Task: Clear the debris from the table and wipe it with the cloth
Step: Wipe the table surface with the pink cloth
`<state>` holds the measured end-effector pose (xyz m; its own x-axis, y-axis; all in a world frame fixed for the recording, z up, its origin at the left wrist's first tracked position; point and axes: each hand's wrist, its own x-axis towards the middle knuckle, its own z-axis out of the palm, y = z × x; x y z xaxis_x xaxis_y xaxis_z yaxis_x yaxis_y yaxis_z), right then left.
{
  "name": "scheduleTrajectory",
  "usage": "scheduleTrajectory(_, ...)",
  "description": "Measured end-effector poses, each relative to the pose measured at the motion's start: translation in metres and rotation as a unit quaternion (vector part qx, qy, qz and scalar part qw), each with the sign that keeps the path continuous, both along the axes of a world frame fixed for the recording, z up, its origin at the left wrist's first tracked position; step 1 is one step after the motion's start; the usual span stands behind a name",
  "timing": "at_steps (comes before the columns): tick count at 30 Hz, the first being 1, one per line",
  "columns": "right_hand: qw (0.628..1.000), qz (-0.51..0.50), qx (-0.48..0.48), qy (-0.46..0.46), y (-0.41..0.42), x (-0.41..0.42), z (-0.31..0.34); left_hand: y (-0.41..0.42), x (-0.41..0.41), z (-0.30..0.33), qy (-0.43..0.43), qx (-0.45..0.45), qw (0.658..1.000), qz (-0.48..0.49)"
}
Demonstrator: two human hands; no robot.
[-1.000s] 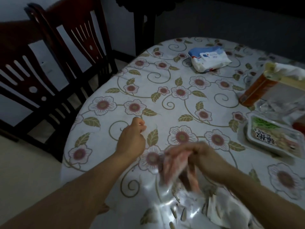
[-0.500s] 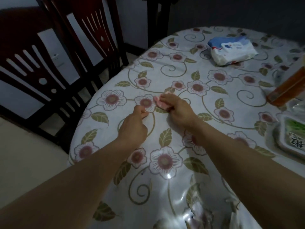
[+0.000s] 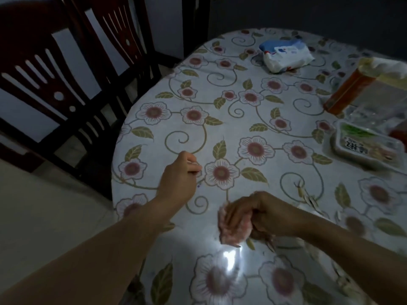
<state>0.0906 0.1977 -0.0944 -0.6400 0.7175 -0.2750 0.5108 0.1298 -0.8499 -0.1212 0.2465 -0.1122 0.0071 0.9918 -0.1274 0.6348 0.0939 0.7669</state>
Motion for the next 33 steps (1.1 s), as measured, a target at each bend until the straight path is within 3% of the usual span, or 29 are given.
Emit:
scheduleTrajectory(3,0.993,-0.087,-0.036,0.07,0.012,-0.005,0.03,-0.008,-0.008,0.002,-0.034,0.01,0.999,0.023)
scheduleTrajectory(6,0.987,-0.141,0.055,0.046,0.051,-0.033,0.036,-0.009,-0.019,0.004,-0.029,0.009,0.997,0.07)
scheduleTrajectory(10,0.979,-0.129,0.154,-0.026,0.087,-0.077,-0.004,-0.011,-0.03,0.003,0.019,-0.022,0.997,0.068)
scheduleTrajectory(13,0.966,-0.105,0.237,0.015,0.063,-0.089,-0.013,-0.015,-0.031,-0.003,0.018,-0.034,0.997,0.065)
scheduleTrajectory(19,0.994,-0.033,0.091,-0.042,-0.016,-0.037,-0.005,-0.02,-0.01,-0.001,0.085,-0.022,0.993,0.074)
scheduleTrajectory(23,0.986,-0.154,-0.01,0.057,-0.021,0.003,0.034,-0.018,0.028,0.011,0.059,-0.005,0.997,0.039)
scheduleTrajectory(25,0.97,-0.227,-0.007,0.093,0.0,0.029,0.057,-0.011,0.049,0.014,0.022,-0.001,0.999,0.032)
scheduleTrajectory(28,0.951,-0.298,0.043,0.068,0.054,0.068,0.063,-0.001,0.077,0.017,-0.032,-0.02,0.999,0.034)
scheduleTrajectory(33,0.918,-0.389,0.074,0.002,0.124,0.107,0.01,0.011,0.105,0.005,-0.008,-0.015,1.0,0.014)
